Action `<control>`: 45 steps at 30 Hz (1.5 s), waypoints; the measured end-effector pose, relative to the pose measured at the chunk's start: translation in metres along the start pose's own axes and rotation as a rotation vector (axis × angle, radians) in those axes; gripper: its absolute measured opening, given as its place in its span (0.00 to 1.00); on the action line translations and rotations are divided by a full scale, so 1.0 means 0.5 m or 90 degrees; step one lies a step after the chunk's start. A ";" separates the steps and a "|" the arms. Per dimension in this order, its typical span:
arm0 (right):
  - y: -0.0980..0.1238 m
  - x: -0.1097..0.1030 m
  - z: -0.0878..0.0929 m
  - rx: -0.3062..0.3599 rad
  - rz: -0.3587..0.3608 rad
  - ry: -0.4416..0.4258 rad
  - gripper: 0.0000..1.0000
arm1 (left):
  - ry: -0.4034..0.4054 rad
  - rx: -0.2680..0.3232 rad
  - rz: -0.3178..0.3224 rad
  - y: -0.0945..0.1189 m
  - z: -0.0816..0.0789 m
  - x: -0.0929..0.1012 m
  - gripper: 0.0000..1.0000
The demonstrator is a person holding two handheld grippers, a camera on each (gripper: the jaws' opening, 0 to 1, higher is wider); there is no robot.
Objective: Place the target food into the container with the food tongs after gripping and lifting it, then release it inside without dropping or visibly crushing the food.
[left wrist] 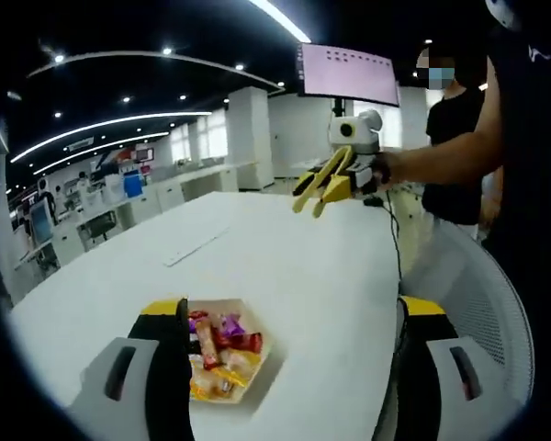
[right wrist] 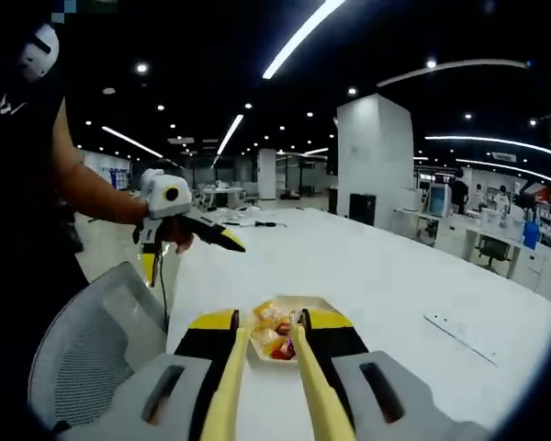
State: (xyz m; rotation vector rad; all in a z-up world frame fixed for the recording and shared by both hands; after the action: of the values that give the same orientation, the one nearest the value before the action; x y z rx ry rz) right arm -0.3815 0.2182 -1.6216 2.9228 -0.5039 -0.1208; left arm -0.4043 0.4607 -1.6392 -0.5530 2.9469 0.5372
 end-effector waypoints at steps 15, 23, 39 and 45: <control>-0.065 -0.077 0.030 0.010 -0.081 -0.033 0.27 | 0.016 -0.049 0.035 -0.068 0.026 -0.014 0.76; -0.057 -0.083 -0.010 0.046 -0.093 -0.024 0.27 | -0.046 0.011 0.129 -0.093 -0.065 0.045 0.62; -0.060 -0.101 0.000 0.085 -0.123 -0.047 0.26 | -0.030 0.014 0.179 -0.107 -0.089 0.053 0.25; -0.064 -0.107 0.004 0.085 -0.131 -0.040 0.26 | -0.017 0.017 0.191 -0.105 -0.089 0.060 0.22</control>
State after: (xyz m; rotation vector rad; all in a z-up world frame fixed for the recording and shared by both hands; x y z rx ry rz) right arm -0.4217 0.2658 -1.6265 3.1032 -0.2266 -0.2130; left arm -0.4140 0.3889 -1.6191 -0.0987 3.0221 0.5243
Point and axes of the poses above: the point that each gripper's makers call its tool centre point, and the gripper's own axes: y roughly backward along the fingers, x roughly to its right, z roughly out of its underside, the point moved 7 cm from there along y, roughly backward along the fingers, and after that the axes turned 5 degrees about -y, right-handed, at the moved point
